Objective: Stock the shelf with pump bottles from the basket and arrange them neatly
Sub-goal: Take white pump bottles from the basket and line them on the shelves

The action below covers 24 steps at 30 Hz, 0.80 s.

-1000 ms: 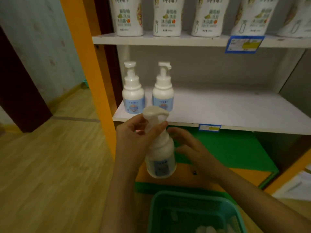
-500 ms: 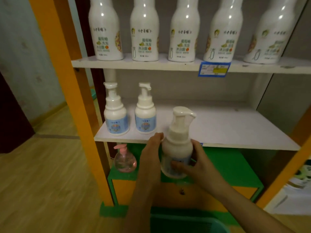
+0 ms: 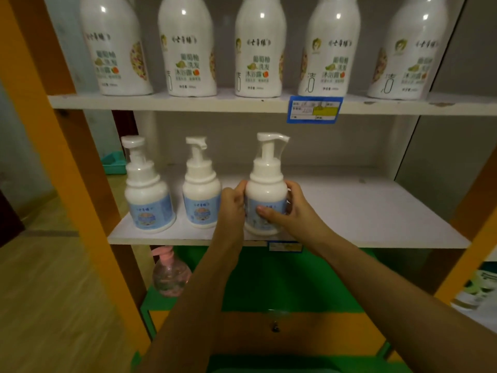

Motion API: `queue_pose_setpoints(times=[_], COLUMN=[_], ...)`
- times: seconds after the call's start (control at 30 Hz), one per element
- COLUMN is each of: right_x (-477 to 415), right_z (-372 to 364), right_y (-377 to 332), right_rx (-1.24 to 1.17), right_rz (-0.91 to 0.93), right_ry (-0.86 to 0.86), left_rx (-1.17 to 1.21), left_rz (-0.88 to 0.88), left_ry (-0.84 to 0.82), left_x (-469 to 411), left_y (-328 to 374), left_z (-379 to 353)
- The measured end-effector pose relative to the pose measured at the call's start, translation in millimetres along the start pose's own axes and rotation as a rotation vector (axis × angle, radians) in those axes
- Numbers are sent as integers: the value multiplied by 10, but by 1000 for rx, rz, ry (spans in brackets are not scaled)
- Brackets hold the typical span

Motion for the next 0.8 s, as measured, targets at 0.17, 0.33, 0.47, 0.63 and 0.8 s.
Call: queue_pose_setpoints(times=[0.17,0.33,0.47,0.63,0.8], right_x=[-146,-165,-111,115,544], right_z=[-67,-135,-159,-6,445], right_y=[137,195,176,113,217], right_rx=[54,35,35,150,325], right_rz=[-20,0,-31,-43,158], right_ry=[1,9,-5,21,243], left_rx=[-46,-63,-64,-435,-569], left_rz=[4,-86,-64,-215,-398], left_ry=[75,131,123,149,163], left_x=[-209,-268,-170,160,535], left_y=[-136,-160,-112,-75,-254], left_z=[62,78,13,124,368])
Point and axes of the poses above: each hand's wrist, its own x-axis away from the middle knuckle, its own z-axis out of the back of the hand, y = z × x, the point moved 5 cm from there along -x, towards the middle knuckle, and after that the axes turned 14 degrees about y, right-handed, at the moved point
